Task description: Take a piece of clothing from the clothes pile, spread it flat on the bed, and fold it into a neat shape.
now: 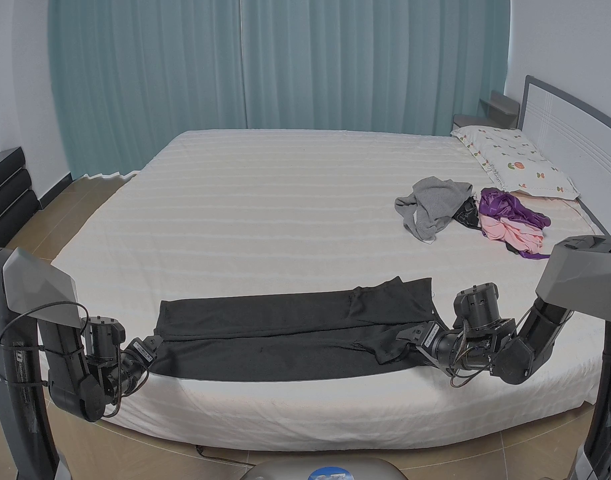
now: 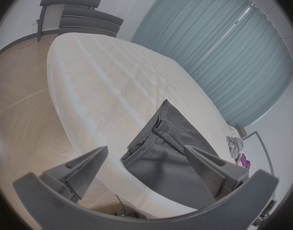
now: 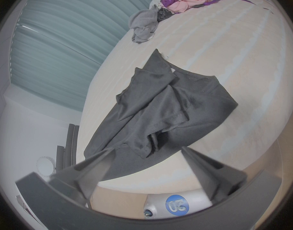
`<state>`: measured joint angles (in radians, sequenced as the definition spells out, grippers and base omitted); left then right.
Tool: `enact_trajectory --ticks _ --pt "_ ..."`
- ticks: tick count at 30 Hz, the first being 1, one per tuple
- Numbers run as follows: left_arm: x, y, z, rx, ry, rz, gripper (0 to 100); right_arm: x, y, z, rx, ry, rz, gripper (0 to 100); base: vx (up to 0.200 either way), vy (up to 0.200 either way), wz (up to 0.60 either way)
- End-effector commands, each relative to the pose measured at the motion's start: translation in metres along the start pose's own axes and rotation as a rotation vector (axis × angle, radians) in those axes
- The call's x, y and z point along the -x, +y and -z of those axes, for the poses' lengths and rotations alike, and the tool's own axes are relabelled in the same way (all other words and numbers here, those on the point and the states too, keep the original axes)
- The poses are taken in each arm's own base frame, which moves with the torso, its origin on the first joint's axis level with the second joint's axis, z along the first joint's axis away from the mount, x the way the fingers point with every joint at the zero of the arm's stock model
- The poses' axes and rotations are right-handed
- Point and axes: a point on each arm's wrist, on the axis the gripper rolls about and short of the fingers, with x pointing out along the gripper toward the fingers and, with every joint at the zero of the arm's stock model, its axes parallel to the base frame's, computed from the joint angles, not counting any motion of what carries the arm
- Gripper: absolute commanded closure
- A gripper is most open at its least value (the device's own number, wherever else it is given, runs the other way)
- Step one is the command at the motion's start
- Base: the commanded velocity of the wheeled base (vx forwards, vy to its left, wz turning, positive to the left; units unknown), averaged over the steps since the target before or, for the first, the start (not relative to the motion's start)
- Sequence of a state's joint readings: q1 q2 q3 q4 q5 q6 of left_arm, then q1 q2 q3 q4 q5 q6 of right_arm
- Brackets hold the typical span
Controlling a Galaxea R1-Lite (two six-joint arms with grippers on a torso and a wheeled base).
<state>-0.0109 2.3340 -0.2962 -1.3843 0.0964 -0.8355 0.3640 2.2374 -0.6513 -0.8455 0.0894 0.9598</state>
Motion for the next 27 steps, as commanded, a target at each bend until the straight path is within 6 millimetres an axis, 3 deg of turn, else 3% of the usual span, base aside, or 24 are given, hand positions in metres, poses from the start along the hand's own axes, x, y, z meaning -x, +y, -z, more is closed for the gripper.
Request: enact_trajectory --ticks 1,6,11,18,27 --pt "0.0 0.0 0.0 0.001 -0.001 -0.001 0 0.012 0.002 -0.016 -0.004 -0.04 -0.03 0 0.0 0.0 0.0" --pt "0.0 0.0 0.0 0.0 0.001 -0.001 0 0.004 -0.013 -0.052 -0.009 -0.066 -0.063 0 0.0 0.0 0.0" --pt "-0.001 0.0 0.0 0.001 -0.001 -0.001 0 -0.019 -0.025 -0.062 -0.012 -0.061 -0.051 0 0.0 0.0 0.0" --pt "-0.002 0.001 0.001 0.0 0.005 -0.004 0 -0.033 -0.019 -0.054 0.009 -0.038 -0.061 0 0.0 0.0 0.0" --pt "-0.004 0.002 0.002 0.0 0.007 -0.008 0 -0.015 -0.015 -0.037 0.03 0.002 -0.054 0 0.0 0.0 0.0"
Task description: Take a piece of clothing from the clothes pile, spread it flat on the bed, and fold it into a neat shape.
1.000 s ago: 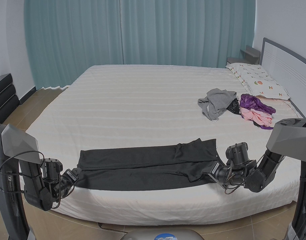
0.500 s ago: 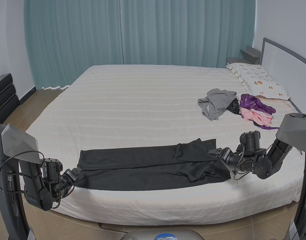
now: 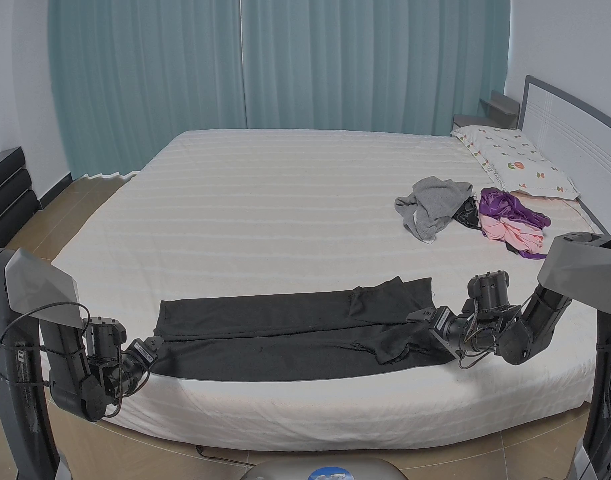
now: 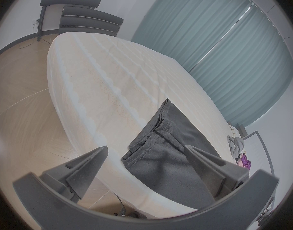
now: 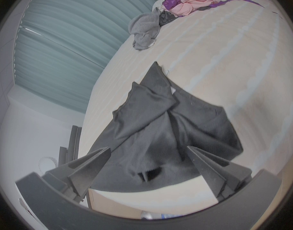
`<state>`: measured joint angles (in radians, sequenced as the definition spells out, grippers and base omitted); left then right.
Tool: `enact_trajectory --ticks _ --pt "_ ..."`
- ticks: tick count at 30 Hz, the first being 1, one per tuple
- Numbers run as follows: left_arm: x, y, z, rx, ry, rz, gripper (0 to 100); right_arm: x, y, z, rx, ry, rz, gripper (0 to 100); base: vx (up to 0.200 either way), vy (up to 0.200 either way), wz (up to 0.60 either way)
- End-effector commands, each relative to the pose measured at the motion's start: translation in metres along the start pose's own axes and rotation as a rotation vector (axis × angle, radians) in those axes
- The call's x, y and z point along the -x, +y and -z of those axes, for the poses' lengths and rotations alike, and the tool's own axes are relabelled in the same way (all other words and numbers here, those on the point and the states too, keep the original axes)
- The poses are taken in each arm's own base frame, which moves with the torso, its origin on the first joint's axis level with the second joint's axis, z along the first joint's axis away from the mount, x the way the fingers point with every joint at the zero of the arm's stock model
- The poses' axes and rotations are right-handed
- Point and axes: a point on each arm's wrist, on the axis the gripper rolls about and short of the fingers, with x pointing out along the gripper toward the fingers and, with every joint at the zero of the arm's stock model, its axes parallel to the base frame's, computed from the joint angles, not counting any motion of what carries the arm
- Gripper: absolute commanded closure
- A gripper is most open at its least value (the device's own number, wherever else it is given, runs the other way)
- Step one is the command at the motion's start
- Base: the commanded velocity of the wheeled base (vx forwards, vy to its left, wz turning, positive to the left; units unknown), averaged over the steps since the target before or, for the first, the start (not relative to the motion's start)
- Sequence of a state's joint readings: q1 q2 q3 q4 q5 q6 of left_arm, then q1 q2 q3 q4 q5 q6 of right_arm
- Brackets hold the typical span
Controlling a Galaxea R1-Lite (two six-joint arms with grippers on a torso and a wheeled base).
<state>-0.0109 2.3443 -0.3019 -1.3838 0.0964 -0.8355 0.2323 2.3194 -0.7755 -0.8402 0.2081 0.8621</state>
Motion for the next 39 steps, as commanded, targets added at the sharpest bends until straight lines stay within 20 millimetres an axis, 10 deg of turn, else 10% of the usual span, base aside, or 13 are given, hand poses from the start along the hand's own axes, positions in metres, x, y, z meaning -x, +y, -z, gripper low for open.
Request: enact_trajectory --ticks 1,25,39 --pt "-0.002 0.001 0.001 0.0 0.005 -0.006 0 0.006 0.003 0.009 0.011 0.021 0.0 0 0.0 0.0 0.0" --pt "-0.001 0.001 -0.002 0.006 -0.007 -0.002 0 -0.022 0.003 0.005 0.05 -0.052 0.033 0 0.0 0.0 0.0" --pt "-0.002 0.003 -0.004 0.012 -0.014 -0.007 0 0.007 -0.004 -0.013 -0.03 -0.191 -0.002 0 0.0 0.0 0.0"
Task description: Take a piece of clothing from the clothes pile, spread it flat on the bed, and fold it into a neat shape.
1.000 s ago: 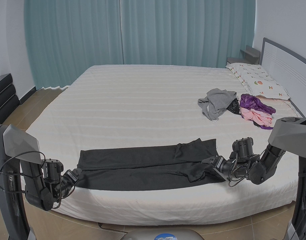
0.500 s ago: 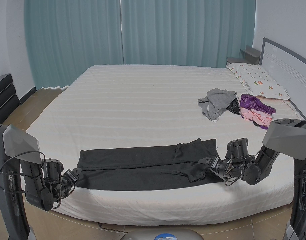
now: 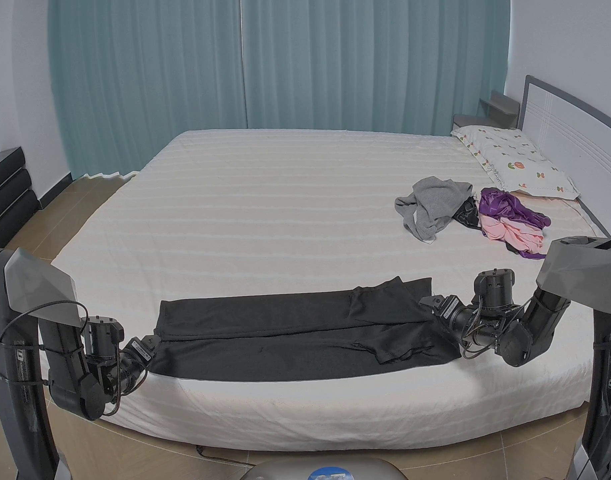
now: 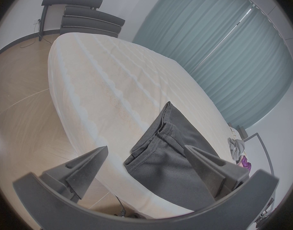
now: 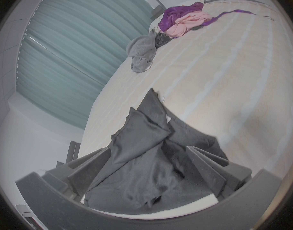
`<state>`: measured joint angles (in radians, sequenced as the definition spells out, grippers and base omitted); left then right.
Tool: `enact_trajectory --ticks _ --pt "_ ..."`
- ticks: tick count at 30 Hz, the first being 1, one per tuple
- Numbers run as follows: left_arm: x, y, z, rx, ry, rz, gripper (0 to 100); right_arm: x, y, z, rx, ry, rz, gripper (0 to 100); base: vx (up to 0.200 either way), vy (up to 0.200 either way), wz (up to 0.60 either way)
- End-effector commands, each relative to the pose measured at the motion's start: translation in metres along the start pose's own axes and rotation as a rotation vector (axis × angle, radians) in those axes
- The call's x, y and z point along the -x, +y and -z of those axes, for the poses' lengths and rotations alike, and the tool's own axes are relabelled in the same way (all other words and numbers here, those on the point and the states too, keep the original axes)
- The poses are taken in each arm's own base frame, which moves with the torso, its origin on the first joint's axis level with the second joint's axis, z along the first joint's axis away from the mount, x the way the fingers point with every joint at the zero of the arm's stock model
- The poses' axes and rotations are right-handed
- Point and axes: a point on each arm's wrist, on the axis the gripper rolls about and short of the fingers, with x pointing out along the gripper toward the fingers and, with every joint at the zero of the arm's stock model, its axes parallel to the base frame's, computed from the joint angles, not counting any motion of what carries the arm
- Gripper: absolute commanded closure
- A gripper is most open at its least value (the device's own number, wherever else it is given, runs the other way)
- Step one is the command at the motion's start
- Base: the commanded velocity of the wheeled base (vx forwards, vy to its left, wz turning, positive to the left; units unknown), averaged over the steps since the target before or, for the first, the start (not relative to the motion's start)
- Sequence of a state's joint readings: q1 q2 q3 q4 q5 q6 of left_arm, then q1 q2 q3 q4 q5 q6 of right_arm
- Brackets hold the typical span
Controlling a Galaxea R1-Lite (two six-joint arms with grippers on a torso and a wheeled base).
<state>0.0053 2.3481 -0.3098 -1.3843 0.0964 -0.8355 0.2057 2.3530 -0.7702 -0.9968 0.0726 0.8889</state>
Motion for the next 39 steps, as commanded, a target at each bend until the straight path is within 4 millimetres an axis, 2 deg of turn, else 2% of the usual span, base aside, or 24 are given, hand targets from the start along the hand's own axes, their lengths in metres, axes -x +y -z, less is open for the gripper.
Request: enact_trajectory --ticks 1,10,20,28,29,35,39 --pt "0.0 0.0 -0.001 0.002 -0.004 0.001 0 0.014 0.001 0.001 -0.006 0.058 -0.041 0 0.0 0.0 0.0" --pt "0.001 0.0 -0.001 0.002 -0.002 -0.001 0 0.009 -0.006 0.013 -0.01 0.177 -0.059 0 0.0 0.0 0.0" --pt "0.0 0.0 0.0 -0.001 0.0 -0.001 0 -0.001 -0.01 0.018 0.093 0.196 -0.055 0 0.0 0.0 0.0" --pt "0.0 0.0 0.0 -0.002 -0.002 -0.001 0 -0.004 -0.01 0.021 0.11 0.204 -0.04 0 0.0 0.0 0.0" --pt "0.0 0.0 0.0 -0.002 -0.002 -0.001 0 -0.004 -0.01 0.021 0.11 0.204 -0.04 100 0.0 0.0 0.0" --pt "0.0 0.0 0.0 -0.002 -0.002 -0.001 0 0.001 -0.009 0.019 0.112 0.201 -0.036 100 0.0 0.0 0.0" --pt "0.0 -0.001 0.0 -0.002 0.001 0.002 0 0.012 -0.005 0.011 0.105 0.182 -0.045 100 0.0 0.0 0.0"
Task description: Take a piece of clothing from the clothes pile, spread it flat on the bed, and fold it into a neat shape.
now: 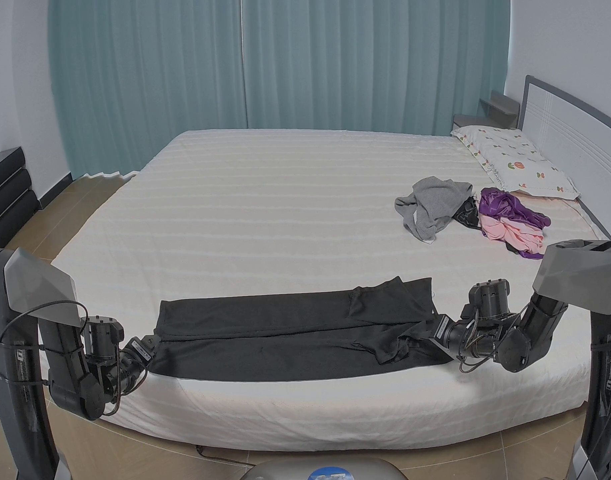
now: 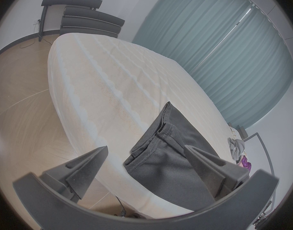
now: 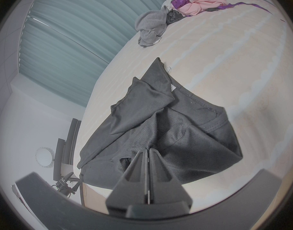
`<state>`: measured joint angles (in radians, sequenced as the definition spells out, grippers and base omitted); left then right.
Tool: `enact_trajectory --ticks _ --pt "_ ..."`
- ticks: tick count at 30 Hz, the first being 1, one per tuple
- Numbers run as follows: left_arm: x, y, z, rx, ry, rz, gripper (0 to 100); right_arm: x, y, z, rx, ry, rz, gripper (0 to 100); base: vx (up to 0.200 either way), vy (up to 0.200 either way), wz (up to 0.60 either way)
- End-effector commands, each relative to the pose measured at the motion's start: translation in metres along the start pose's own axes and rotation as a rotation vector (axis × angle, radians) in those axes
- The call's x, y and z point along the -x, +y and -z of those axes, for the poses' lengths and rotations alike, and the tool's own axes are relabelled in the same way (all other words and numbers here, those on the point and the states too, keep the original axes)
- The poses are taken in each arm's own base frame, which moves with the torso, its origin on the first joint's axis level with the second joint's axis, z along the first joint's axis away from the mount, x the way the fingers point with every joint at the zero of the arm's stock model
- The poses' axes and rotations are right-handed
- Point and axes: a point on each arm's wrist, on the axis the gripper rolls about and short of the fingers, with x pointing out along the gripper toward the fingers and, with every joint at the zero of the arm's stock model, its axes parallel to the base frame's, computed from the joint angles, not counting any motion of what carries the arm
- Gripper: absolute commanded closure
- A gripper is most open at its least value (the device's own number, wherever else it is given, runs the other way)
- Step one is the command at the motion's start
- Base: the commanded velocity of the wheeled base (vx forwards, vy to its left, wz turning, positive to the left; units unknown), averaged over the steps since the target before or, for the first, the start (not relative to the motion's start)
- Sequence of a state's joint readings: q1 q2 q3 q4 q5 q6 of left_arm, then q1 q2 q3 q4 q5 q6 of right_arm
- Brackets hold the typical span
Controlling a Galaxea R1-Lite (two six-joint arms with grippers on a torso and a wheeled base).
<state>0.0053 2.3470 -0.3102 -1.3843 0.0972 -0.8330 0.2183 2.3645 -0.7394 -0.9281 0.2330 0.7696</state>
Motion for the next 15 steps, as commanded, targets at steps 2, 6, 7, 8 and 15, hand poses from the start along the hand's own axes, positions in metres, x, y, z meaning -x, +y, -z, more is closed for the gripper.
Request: enact_trajectory --ticks 2,6,7,8,15 --pt "0.0 0.0 0.001 -0.001 0.002 0.001 0 0.016 0.003 -0.005 -0.009 -0.019 -0.006 100 0.0 0.0 0.0" --pt "0.0 0.0 0.0 0.0 0.001 0.002 0 0.02 0.001 -0.002 -0.012 -0.013 0.002 100 0.0 0.0 0.0" --pt "0.0 0.0 0.001 0.0 0.002 0.001 0 0.022 0.0 -0.001 -0.013 -0.009 0.005 100 0.0 0.0 0.0" --pt "0.0 0.0 0.001 0.0 0.002 0.001 0 0.024 0.001 -0.001 -0.013 -0.009 0.005 100 0.0 0.0 0.0" --pt "0.0 0.0 0.001 0.0 0.002 0.001 0 0.039 -0.01 -0.004 -0.04 -0.014 0.029 100 0.0 0.0 0.0"
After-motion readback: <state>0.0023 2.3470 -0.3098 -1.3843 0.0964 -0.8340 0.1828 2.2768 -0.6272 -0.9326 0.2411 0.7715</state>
